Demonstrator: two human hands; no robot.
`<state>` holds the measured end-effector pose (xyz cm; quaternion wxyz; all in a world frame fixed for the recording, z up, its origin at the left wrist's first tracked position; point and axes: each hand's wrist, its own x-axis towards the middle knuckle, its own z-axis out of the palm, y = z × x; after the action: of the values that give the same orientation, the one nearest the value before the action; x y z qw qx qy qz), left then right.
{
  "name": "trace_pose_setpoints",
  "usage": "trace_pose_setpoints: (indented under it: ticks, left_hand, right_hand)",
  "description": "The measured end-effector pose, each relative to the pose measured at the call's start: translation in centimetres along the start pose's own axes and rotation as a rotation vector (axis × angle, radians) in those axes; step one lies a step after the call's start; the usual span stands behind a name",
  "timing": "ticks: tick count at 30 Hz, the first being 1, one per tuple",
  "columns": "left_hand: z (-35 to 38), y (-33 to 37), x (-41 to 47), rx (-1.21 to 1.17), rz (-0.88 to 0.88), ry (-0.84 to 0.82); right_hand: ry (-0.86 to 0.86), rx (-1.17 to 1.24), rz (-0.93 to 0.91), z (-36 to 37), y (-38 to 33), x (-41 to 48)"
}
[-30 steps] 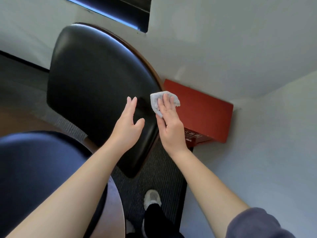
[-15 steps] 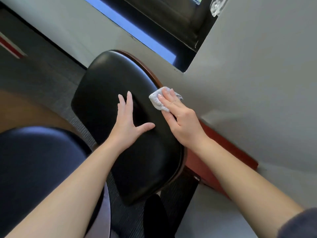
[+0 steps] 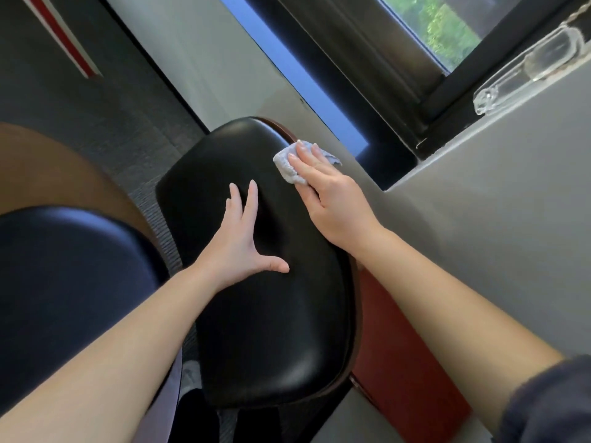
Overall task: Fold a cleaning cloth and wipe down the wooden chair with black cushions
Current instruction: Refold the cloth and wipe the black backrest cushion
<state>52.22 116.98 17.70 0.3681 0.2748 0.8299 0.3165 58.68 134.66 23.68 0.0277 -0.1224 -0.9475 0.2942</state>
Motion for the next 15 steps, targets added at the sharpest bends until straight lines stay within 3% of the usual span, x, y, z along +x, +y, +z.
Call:
trace_pose_setpoints:
  ticks: [15]
  left_hand:
    - [-1.5,-3.6,1.7,-0.038,0.021,0.027]
  right_hand:
    - [-0.219,-0.459,-0.134,2.4,-3.7,12.5]
